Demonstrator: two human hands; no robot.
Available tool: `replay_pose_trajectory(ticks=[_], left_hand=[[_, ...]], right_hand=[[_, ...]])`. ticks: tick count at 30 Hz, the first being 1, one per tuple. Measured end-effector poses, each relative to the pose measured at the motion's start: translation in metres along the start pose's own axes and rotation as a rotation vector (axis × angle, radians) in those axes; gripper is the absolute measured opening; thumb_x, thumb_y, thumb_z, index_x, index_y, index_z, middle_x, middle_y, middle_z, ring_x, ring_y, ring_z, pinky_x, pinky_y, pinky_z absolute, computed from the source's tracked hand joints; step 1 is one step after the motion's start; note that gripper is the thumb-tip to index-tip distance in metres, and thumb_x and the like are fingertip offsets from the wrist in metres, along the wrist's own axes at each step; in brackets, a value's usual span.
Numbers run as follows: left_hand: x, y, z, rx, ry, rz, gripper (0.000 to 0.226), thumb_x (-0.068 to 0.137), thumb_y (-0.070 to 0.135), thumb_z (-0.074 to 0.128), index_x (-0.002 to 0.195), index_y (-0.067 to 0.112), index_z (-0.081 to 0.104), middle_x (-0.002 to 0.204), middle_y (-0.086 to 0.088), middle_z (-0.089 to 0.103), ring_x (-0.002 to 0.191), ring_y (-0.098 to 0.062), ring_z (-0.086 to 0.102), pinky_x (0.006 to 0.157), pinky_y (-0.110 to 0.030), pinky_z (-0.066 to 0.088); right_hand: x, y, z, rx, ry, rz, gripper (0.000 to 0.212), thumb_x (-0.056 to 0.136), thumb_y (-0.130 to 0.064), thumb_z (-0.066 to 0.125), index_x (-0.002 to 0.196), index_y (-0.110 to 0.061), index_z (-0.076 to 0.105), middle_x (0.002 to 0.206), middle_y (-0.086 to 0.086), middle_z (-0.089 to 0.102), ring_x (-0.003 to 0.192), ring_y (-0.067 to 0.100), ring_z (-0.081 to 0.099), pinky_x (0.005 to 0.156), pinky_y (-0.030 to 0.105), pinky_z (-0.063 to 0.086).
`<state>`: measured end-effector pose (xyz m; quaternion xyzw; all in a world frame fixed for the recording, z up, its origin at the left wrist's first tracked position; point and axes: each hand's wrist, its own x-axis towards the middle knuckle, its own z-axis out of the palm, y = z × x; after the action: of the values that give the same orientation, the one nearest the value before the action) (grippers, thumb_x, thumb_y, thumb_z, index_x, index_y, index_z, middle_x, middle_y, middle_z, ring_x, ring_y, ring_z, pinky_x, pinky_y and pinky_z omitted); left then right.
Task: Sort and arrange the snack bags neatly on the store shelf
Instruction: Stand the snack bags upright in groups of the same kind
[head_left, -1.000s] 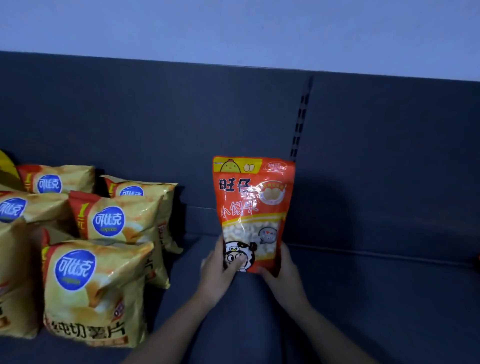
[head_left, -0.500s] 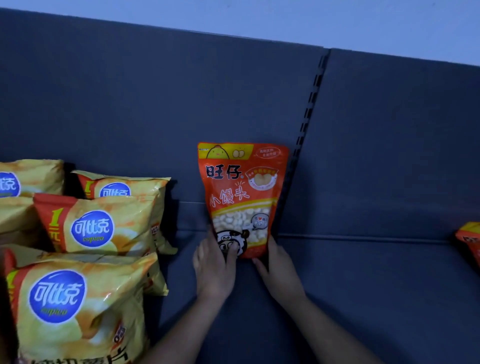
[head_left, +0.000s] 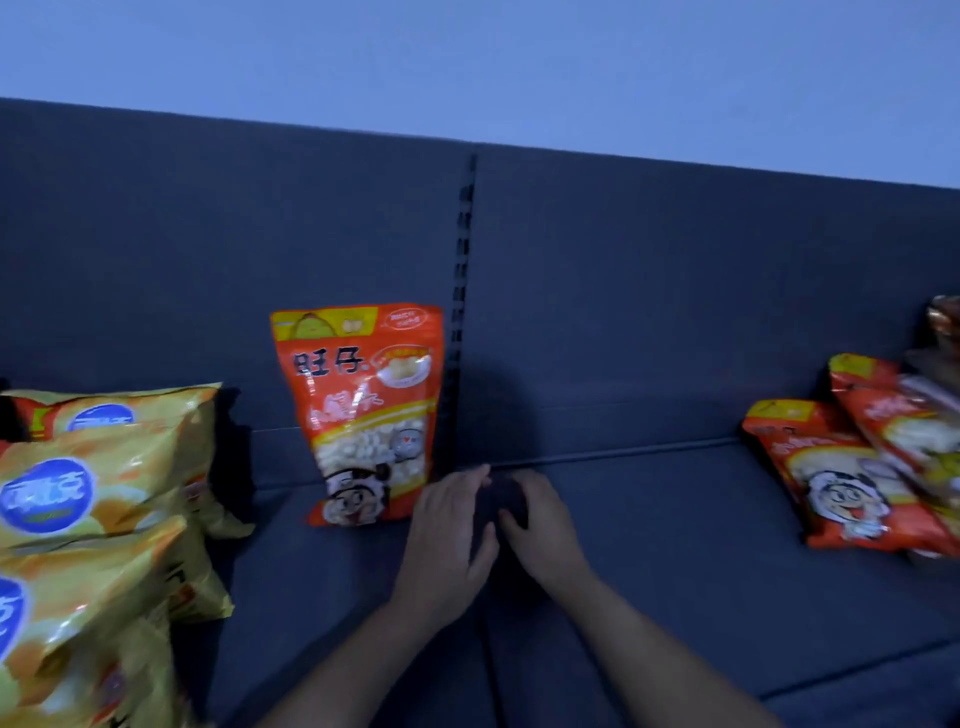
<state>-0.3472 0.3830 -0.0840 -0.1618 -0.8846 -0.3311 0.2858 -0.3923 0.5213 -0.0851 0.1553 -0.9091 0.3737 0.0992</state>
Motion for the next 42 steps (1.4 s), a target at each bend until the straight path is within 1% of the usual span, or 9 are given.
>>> replay_pose_trajectory(ticks=[8, 12, 19, 22, 25, 31, 34, 37, 42], left_hand=[[0.045, 0.101, 0.124, -0.105, -0.375, 0.023, 0.047, 0.096, 0.034, 0.043, 0.141, 0.022, 0.033, 0.13, 0.012, 0.043, 0.125, -0.007, 0.034, 0.107, -0.017, 0.013], [0.068, 0.156, 0.188, -0.239, -0.488, -0.089, 0.044, 0.097, 0.032, 0.046, 0.139, 0.024, 0.035, 0.13, 0.012, 0.045, 0.125, -0.009, 0.036, 0.104, -0.02, 0.021], [0.119, 0.22, 0.292, -0.458, -0.736, -0.495, 0.089, 0.081, 0.048, 0.067, 0.149, 0.018, 0.018, 0.146, 0.003, 0.037, 0.136, -0.017, 0.032, 0.111, -0.033, 0.028], [0.134, 0.233, 0.308, -0.617, -0.712, -0.538, 0.068, 0.058, 0.048, 0.078, 0.116, 0.036, 0.045, 0.121, 0.013, 0.055, 0.121, -0.013, 0.05, 0.103, -0.033, 0.041], [0.142, 0.225, 0.313, -0.79, -0.655, -0.625, 0.067, 0.042, 0.038, 0.084, 0.103, 0.029, 0.058, 0.111, 0.004, 0.067, 0.108, -0.017, 0.062, 0.093, -0.042, 0.052], [0.149, 0.2, 0.272, -0.748, -0.773, -0.762, 0.042, 0.066, -0.011, 0.075, 0.1, 0.007, 0.061, 0.094, -0.008, 0.07, 0.081, -0.015, 0.066, 0.078, -0.032, 0.055], [0.137, 0.179, 0.241, -0.725, -0.707, -0.813, 0.07, 0.055, -0.002, 0.081, 0.114, 0.014, 0.048, 0.111, -0.01, 0.062, 0.098, -0.018, 0.062, 0.077, -0.028, 0.055], [0.116, 0.158, 0.201, -0.719, -0.604, -0.828, 0.092, 0.043, 0.009, 0.081, 0.123, 0.021, 0.037, 0.119, -0.008, 0.054, 0.107, -0.019, 0.056, 0.077, -0.024, 0.054], [0.075, 0.127, 0.123, -0.78, -0.487, -0.769, 0.083, 0.061, -0.002, 0.083, 0.121, 0.026, 0.033, 0.115, 0.003, 0.055, 0.101, -0.01, 0.058, 0.073, -0.017, 0.052]], right_hand=[[-0.05, 0.148, -0.19, -0.25, 0.272, 0.326, 0.039, 0.08, -0.014, 0.054, 0.117, -0.003, 0.057, 0.118, 0.013, 0.056, 0.113, 0.031, 0.052, 0.097, 0.041, 0.041], [-0.072, 0.215, -0.258, -0.249, 0.424, 0.584, 0.04, 0.079, -0.004, 0.065, 0.117, 0.002, 0.055, 0.116, 0.021, 0.056, 0.111, 0.039, 0.051, 0.093, 0.048, 0.043], [-0.06, 0.271, -0.294, -0.326, 0.326, 0.674, 0.066, 0.079, -0.038, 0.069, 0.132, -0.007, 0.045, 0.128, 0.01, 0.051, 0.12, 0.03, 0.044, 0.098, 0.041, 0.037], [-0.05, 0.279, -0.293, -0.215, 0.283, 0.66, 0.076, 0.071, -0.05, 0.07, 0.131, -0.011, 0.045, 0.121, 0.005, 0.054, 0.116, 0.026, 0.048, 0.094, 0.042, 0.041], [-0.043, 0.282, -0.291, 0.037, 0.222, 0.649, 0.083, 0.061, -0.053, 0.073, 0.128, -0.013, 0.045, 0.114, 0.001, 0.06, 0.109, 0.023, 0.057, 0.091, 0.038, 0.047], [-0.04, 0.248, -0.274, 0.569, -0.012, 0.655, 0.041, 0.074, -0.021, 0.079, 0.11, -0.018, 0.062, 0.098, 0.001, 0.072, 0.089, 0.015, 0.067, 0.063, 0.023, 0.053], [-0.036, 0.222, -0.262, 0.65, -0.157, 0.609, 0.032, 0.075, -0.015, 0.078, 0.105, -0.017, 0.065, 0.093, 0.002, 0.073, 0.089, 0.018, 0.068, 0.066, 0.032, 0.054], [-0.037, 0.195, -0.237, 0.702, -0.22, 0.556, 0.049, 0.072, -0.009, 0.08, 0.114, -0.019, 0.056, 0.103, 0.002, 0.071, 0.095, 0.015, 0.066, 0.071, 0.021, 0.054], [-0.047, 0.141, -0.188, 0.785, -0.28, 0.471, 0.073, 0.059, -0.018, 0.083, 0.123, -0.02, 0.048, 0.111, -0.002, 0.069, 0.1, 0.011, 0.066, 0.075, 0.018, 0.052]])
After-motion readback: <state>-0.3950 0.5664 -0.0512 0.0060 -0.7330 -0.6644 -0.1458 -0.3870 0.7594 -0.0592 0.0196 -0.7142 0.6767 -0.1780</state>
